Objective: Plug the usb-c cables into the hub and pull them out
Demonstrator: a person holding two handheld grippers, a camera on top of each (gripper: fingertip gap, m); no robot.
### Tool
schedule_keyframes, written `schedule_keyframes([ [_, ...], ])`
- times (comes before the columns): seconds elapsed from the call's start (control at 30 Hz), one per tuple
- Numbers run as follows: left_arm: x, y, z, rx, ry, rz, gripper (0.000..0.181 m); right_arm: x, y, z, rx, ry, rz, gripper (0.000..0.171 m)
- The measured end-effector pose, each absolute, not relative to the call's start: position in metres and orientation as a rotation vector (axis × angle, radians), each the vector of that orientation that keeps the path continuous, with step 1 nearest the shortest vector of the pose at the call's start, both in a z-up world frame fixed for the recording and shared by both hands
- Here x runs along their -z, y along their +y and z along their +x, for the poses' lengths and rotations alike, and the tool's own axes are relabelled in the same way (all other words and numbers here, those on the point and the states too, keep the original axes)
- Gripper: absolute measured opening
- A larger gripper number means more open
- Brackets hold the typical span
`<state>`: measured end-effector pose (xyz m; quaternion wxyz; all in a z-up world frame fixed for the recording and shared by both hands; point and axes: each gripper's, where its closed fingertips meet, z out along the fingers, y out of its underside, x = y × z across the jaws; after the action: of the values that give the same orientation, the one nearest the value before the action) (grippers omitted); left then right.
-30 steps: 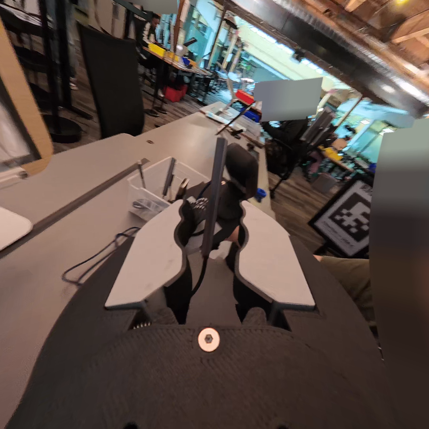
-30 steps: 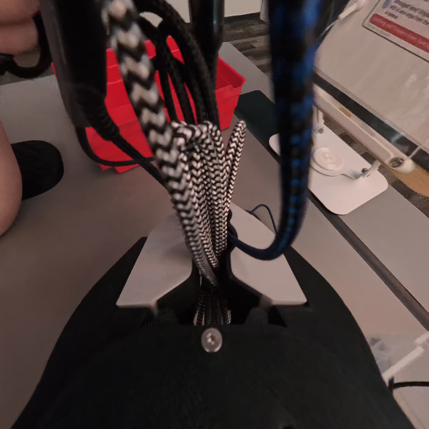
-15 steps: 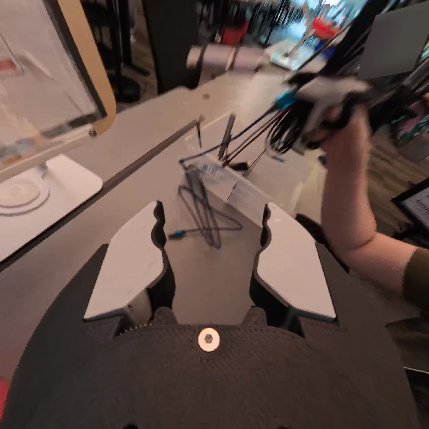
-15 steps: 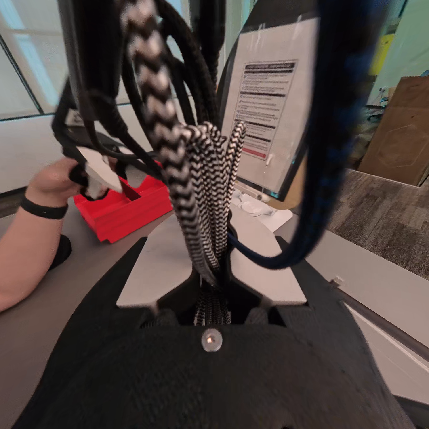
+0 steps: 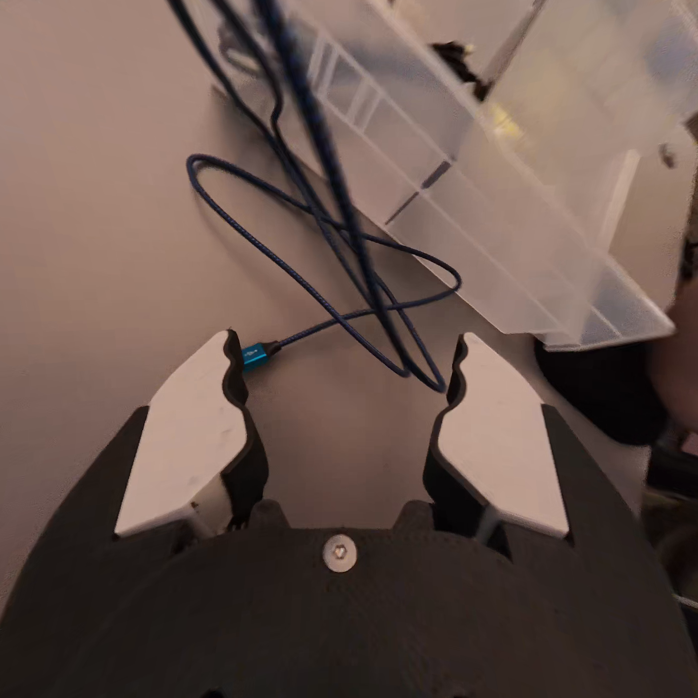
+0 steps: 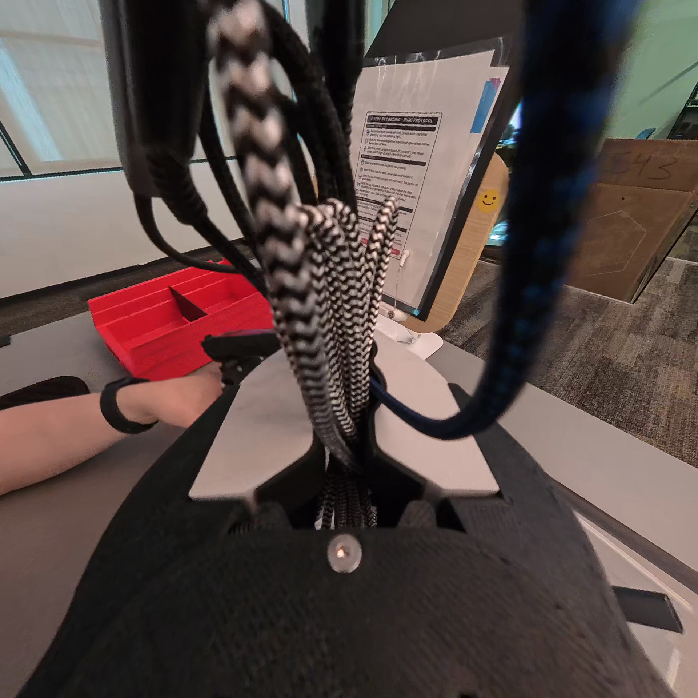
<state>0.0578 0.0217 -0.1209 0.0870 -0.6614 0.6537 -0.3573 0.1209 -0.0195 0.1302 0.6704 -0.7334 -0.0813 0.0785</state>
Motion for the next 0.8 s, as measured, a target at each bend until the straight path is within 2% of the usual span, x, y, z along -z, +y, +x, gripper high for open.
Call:
schedule_keyframes([
  [0.1, 0.147, 0.024, 0.068, 0.987, 1.891, -2.034, 0.1, -0.131, -0.022, 0.122, -0.159, -0.198, -1.656, 0.019],
  [0.13, 0.151, 0.027, 0.071, 0.95, 1.874, -2.008, 0.089, -0.131, -0.023, 0.122, -0.153, -0.202, -1.659, 0.019],
  [0.17, 0.154, 0.032, 0.072, 0.89, 1.862, -1.987, 0.074, -0.131, -0.024, 0.124, -0.145, -0.204, -1.664, 0.019],
  [0.2, 0.157, 0.031, 0.071, 0.86, 1.886, -1.971, 0.049, -0.13, -0.025, 0.126, -0.134, -0.203, -1.672, 0.019],
  [0.23, 0.16, 0.025, 0.068, 0.868, 1.938, -1.956, 0.014, -0.128, -0.026, 0.13, -0.123, -0.201, -1.681, 0.019],
  [0.33, 0.161, 0.02, 0.061, 0.897, 2.009, -1.999, 0.008, -0.123, -0.03, 0.142, -0.096, -0.183, -1.706, 0.019],
  [0.43, 0.137, 0.028, 0.058, 0.989, 1.957, -1.99, 0.005, -0.118, -0.033, 0.157, -0.09, -0.168, -1.701, 0.02],
  [0.63, 0.017, 0.041, 0.056, 1.105, 1.778, -1.611, 0.003, -0.091, -0.032, 0.184, -0.162, -0.187, -1.727, 0.019],
  [0.8, -0.076, 0.019, 0.079, 1.186, 1.76, -1.353, 0.002, -0.079, -0.037, 0.204, -0.114, -0.206, -1.73, 0.019],
])
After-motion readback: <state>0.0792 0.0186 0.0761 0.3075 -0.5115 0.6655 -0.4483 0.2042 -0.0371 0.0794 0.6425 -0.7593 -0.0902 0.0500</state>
